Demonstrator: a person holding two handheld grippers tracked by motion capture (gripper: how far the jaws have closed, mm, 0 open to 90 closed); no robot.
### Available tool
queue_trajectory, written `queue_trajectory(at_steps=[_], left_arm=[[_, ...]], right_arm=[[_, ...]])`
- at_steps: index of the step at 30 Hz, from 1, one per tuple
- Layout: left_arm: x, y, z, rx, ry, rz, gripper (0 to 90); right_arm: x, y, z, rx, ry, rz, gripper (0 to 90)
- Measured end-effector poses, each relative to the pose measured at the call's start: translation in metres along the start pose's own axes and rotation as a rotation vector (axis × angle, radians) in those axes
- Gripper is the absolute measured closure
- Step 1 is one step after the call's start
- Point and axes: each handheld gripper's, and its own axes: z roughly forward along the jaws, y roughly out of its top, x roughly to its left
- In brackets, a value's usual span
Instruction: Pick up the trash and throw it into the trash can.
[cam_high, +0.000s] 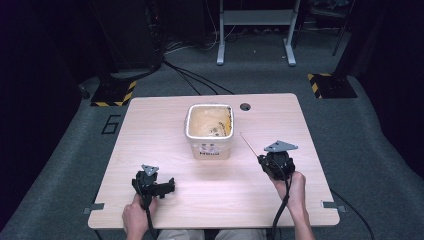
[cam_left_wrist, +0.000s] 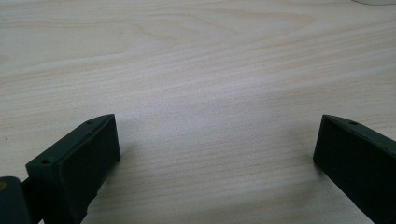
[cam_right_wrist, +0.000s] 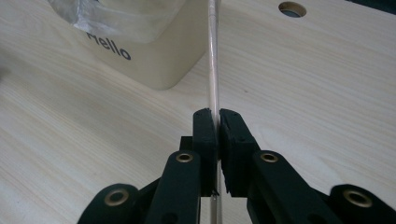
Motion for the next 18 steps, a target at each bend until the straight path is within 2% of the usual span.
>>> queue_trajectory(at_steps=[18], left_arm=[[0.000, 0.000, 0.000, -0.001, 0.000, 0.000, 0.2]], right_arm=[[-0.002, 0.027, -0.013, -0.037, -0.023, -0.040, 85.2]])
